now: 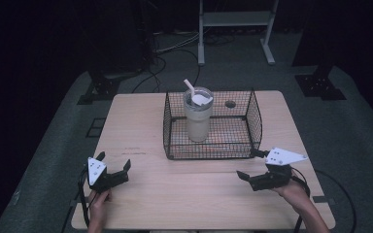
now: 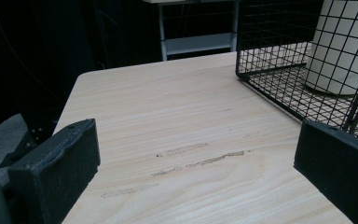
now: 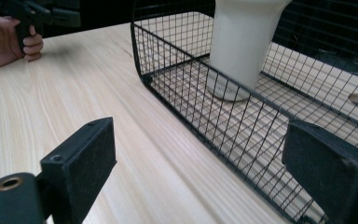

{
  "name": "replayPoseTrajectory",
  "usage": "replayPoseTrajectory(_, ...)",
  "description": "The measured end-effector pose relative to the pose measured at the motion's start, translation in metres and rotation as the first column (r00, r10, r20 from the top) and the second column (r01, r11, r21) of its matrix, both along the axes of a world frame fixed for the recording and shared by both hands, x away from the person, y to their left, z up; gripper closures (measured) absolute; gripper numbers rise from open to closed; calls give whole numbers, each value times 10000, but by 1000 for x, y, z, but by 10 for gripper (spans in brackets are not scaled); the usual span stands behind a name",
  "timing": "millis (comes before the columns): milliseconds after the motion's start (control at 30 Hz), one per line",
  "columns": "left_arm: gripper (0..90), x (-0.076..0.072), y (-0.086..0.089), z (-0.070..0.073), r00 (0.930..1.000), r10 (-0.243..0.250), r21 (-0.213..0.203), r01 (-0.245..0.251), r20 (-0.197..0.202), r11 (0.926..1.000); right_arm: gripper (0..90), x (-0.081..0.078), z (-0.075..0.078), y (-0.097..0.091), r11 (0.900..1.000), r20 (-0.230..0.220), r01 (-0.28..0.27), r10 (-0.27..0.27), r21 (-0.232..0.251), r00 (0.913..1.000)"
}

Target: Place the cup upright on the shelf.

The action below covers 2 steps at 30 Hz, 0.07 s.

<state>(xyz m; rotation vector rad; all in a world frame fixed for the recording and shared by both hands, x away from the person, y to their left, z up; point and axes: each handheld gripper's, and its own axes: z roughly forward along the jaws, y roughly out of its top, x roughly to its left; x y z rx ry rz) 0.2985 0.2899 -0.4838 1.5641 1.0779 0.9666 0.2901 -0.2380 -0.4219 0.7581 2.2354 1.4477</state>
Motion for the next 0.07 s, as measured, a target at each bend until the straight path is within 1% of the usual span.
replayPoseTrajectory(67,0,0,0,0,10000,3,-3,-3,-11,10000,89,-4,-6,-2,10000,-100,54,-54,-32,9999)
